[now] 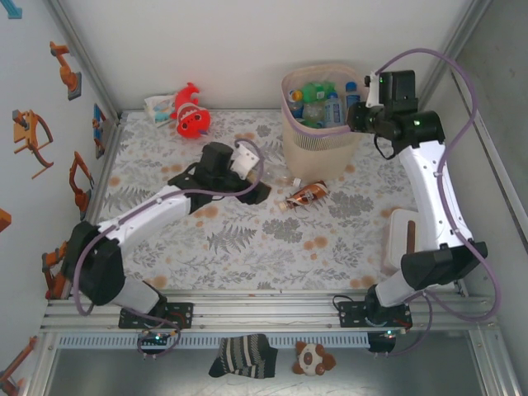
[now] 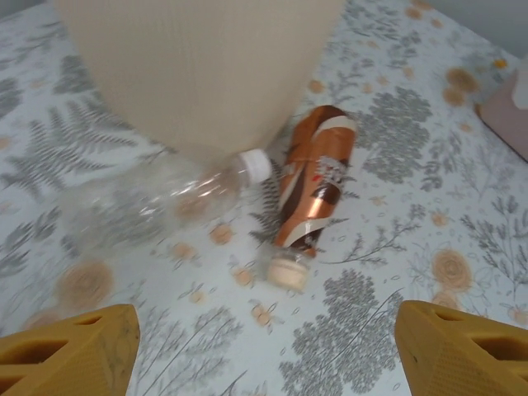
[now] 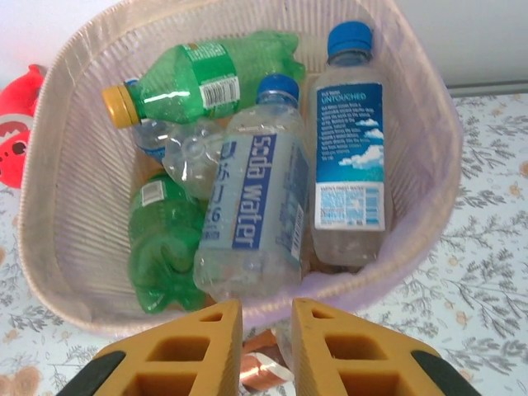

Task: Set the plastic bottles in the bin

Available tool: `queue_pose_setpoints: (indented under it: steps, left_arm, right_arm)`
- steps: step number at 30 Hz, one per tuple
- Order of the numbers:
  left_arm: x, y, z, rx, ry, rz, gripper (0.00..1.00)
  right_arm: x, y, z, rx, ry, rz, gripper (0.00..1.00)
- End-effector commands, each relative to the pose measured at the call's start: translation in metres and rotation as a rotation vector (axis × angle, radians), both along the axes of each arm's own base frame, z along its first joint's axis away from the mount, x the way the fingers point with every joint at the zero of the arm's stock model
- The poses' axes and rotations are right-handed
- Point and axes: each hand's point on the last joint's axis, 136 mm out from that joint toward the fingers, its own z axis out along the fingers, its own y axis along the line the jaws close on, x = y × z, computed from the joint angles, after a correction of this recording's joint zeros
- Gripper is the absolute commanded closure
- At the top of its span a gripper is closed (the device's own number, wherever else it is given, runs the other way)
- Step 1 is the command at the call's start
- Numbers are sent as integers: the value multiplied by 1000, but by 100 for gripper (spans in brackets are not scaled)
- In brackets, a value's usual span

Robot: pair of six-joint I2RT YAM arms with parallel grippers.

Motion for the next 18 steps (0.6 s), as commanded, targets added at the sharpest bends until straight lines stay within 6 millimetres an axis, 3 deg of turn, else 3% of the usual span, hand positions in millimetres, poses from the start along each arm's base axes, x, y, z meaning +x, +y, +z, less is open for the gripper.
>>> queue_pose_setpoints:
  steps: [1, 10, 18]
  left_arm:
    - [-17, -30, -16, 77, -29, -193, 20]
    - [9, -79, -51, 122, -99, -240, 20]
    - [34, -114, -77, 146, -192, -223, 18]
  right_arm:
    - [-12, -9, 17, -6, -60, -36, 78]
    - [-40, -23, 32, -41, -94, -62, 77]
    - [-48, -26, 39, -42, -110, -66, 77]
